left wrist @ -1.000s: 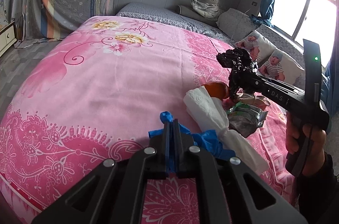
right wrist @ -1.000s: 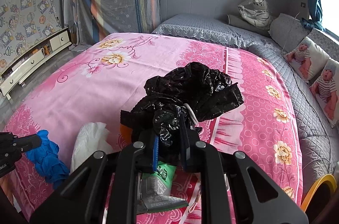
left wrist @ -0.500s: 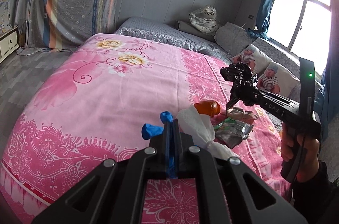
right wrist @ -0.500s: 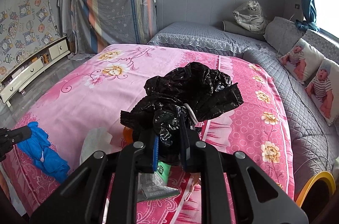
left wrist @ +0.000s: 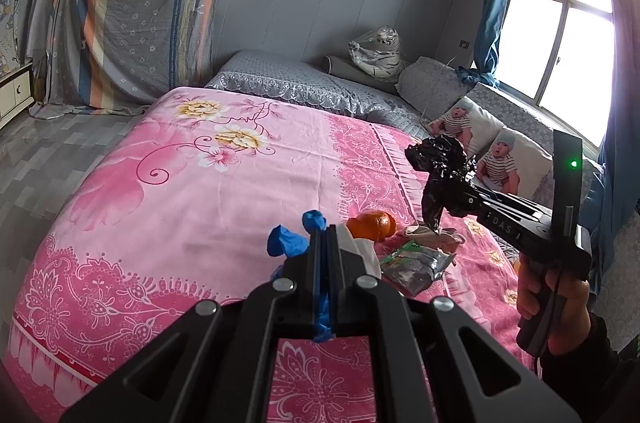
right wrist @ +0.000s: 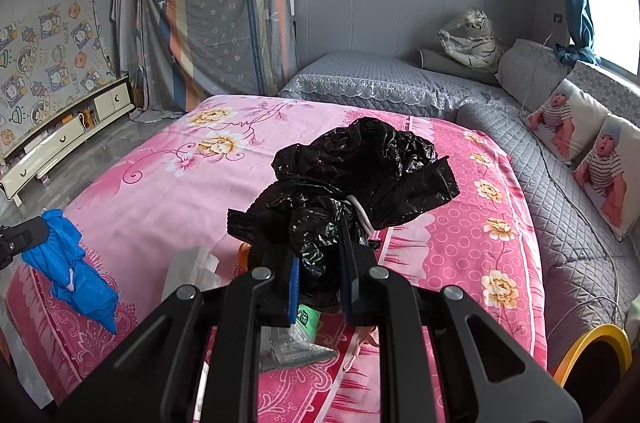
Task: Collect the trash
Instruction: 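Carry the blue glove and black bag over the bin with both tools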
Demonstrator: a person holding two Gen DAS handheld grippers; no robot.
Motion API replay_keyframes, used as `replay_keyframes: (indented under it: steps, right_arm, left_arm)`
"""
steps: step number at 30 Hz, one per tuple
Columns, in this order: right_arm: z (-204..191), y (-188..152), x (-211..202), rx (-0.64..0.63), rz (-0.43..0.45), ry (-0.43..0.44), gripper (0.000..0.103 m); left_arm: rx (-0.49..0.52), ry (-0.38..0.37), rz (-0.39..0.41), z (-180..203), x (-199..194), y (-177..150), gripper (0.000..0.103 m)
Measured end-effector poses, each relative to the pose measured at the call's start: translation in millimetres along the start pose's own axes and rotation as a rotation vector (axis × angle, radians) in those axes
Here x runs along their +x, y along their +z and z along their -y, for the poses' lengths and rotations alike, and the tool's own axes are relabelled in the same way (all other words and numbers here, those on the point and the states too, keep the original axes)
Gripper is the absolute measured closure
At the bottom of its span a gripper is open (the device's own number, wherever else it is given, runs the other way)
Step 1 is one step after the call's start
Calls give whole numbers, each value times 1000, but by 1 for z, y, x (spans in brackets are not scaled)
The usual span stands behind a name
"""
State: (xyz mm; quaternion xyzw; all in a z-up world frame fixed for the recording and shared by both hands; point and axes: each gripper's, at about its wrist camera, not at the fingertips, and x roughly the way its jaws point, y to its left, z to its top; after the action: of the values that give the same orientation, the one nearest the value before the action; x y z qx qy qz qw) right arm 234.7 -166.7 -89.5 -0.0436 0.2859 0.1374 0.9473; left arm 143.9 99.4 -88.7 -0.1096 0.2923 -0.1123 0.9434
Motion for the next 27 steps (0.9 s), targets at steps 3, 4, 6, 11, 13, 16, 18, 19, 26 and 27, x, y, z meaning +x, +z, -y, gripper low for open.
replay_keyframes:
  steps: [3, 4, 6, 11, 13, 16, 18, 19, 26, 27]
  right_arm:
    - [0, 0, -4, 7, 10, -2, 89]
    - [1, 0, -6, 10, 13, -4, 89]
    - [5, 1, -9, 16, 20, -7, 89]
    - [13, 0, -19, 33, 37, -19, 89]
    - [17, -1, -24, 41, 46, -24, 89]
    - [26, -1, -30, 54, 60, -36, 89]
    - [34, -1, -34, 64, 68, -45, 89]
    - [38, -1, -37, 71, 72, -50, 89]
    - [64, 2, -58, 106, 111, -90, 89]
    - [68, 3, -62, 112, 118, -96, 89]
  left_arm:
    - [9, -6, 1, 6, 1, 4, 101]
    - [10, -10, 3, 8, 2, 6, 101]
    - [16, -19, 5, 12, 3, 9, 101]
    - [47, -32, 12, 27, 7, 19, 101]
    - [63, -37, 11, 35, 8, 23, 101]
    - [79, -52, 5, 46, 12, 29, 101]
    - [89, -55, 10, 53, 14, 32, 101]
    - [97, -62, 11, 57, 15, 34, 100]
    - [138, -103, 16, 88, 21, 44, 101]
    - [146, -110, 16, 93, 22, 45, 101]
